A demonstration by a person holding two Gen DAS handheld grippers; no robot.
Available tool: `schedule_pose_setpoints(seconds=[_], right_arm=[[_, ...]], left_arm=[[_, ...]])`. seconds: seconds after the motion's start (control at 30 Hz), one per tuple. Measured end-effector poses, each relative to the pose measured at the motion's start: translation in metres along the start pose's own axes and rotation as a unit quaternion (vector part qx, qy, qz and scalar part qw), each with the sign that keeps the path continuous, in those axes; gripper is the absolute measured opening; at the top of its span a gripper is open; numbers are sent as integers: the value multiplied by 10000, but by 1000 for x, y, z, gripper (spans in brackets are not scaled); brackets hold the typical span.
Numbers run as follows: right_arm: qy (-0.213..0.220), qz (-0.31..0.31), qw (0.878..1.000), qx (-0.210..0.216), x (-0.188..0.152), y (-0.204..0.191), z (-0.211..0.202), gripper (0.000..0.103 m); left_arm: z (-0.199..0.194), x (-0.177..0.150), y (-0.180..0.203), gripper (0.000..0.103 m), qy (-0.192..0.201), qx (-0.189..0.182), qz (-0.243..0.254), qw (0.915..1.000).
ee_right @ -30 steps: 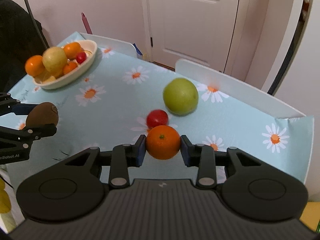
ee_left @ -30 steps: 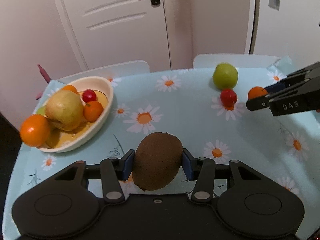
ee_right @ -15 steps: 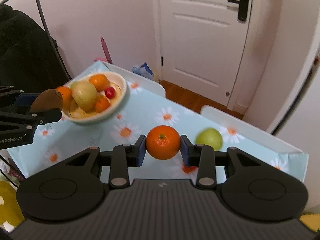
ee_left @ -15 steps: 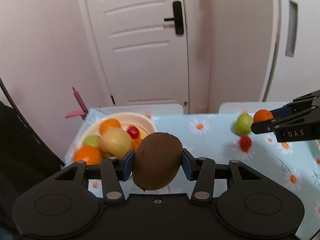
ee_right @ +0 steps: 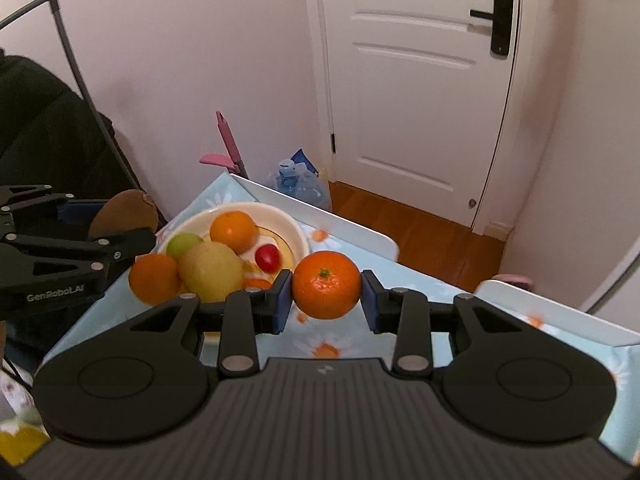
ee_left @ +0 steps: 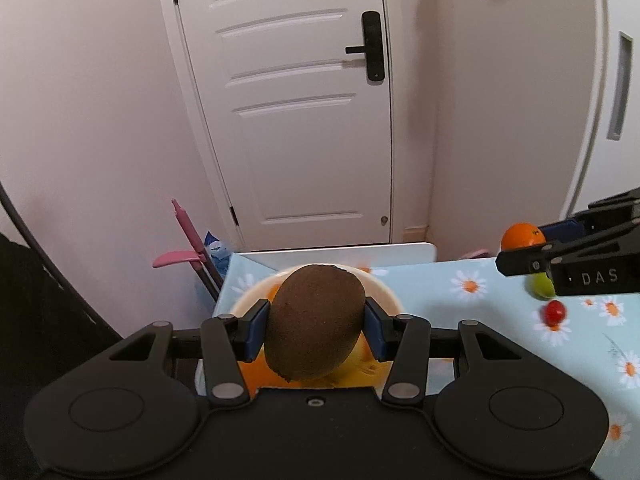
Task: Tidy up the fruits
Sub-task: 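Carry both fruits to the bowl and release them inside with both tools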
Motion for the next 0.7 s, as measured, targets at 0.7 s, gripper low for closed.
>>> schedule_pose_setpoints(seconds=[0.7], right_arm=[[-639, 236, 9973, -268, 22, -64, 107, 51]], left_arm=[[109, 2, -105, 53, -633, -365, -123, 9972]])
Point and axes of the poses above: each gripper's, at about its wrist camera, not at the fingertips, and z roughly the way its jaws point, y to its right, x to its top, the point moved 6 cm from there along z, roughly the way its jaws point, and after that the axes turned 13 degrees about -x, right-handed, at the moved point
